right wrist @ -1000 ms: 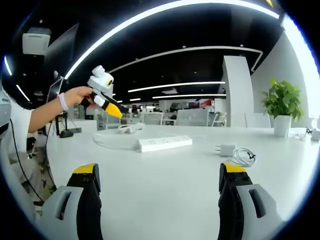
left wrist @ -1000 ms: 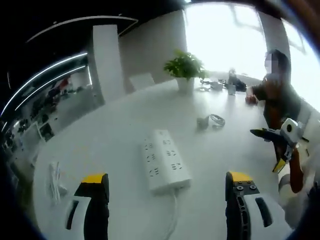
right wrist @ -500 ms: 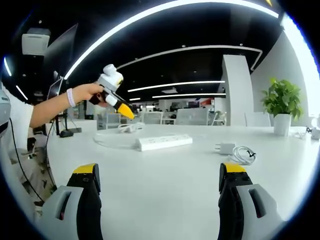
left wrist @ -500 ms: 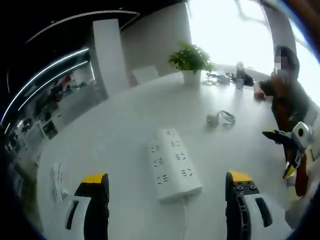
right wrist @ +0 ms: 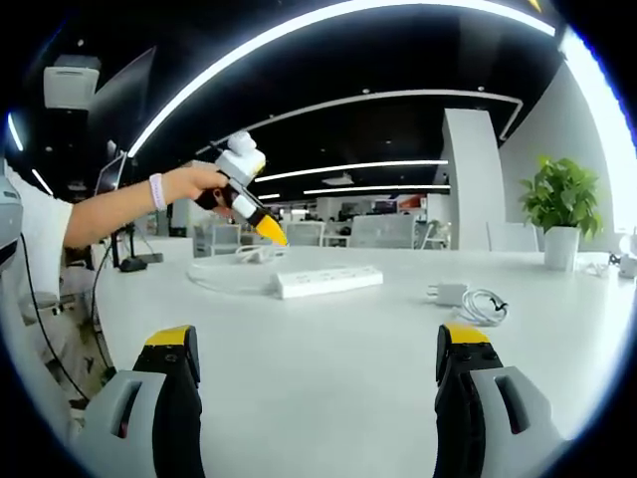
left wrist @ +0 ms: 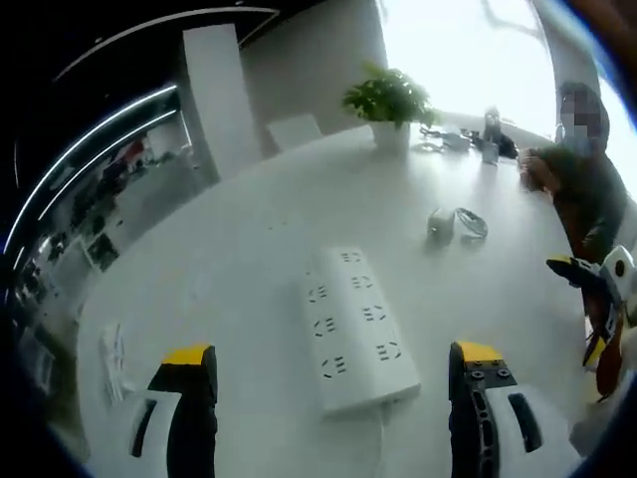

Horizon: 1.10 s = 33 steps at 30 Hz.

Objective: Straighten the power strip on the desk, plug the charger into it

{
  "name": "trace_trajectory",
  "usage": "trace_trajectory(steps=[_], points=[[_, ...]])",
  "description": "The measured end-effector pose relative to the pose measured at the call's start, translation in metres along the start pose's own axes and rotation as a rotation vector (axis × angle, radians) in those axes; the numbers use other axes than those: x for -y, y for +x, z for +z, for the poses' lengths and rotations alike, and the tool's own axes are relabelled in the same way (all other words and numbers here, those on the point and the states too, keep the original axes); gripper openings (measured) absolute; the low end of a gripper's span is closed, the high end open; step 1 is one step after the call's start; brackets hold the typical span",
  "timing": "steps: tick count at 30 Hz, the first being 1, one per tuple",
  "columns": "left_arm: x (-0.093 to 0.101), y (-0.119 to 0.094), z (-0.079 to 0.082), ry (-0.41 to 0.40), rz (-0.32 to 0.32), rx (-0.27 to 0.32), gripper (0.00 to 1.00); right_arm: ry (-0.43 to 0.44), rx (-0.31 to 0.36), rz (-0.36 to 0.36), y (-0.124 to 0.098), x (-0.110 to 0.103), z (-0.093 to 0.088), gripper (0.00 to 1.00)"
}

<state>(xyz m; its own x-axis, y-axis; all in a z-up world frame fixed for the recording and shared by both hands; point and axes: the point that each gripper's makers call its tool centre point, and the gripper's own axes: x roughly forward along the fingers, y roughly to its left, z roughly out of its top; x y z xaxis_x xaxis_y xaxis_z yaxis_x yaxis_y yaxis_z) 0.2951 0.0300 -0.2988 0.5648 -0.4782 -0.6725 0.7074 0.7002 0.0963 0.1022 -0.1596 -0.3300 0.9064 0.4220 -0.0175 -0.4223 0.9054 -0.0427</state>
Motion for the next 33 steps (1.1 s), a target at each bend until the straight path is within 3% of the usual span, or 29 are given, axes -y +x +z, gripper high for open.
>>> trace_trajectory(steps=[10, 17, 27, 33], points=[[-0.002, 0.020, 0.003, 0.006, -0.001, -0.061, 0.99, 0.006, -0.004, -0.001, -0.001, 0.000, -0.002, 0.99], [0.000, 0.034, -0.003, 0.023, 0.002, -0.115, 0.99, 0.009, -0.008, -0.009, -0.003, 0.002, -0.004, 0.99], [0.004, 0.050, 0.004, 0.059, -0.024, -0.102, 0.97, 0.017, -0.009, -0.019, -0.006, 0.005, -0.006, 0.99], [0.000, 0.055, 0.000, 0.085, -0.019, -0.223, 0.93, 0.022, -0.016, -0.024, -0.006, 0.006, -0.008, 0.99]])
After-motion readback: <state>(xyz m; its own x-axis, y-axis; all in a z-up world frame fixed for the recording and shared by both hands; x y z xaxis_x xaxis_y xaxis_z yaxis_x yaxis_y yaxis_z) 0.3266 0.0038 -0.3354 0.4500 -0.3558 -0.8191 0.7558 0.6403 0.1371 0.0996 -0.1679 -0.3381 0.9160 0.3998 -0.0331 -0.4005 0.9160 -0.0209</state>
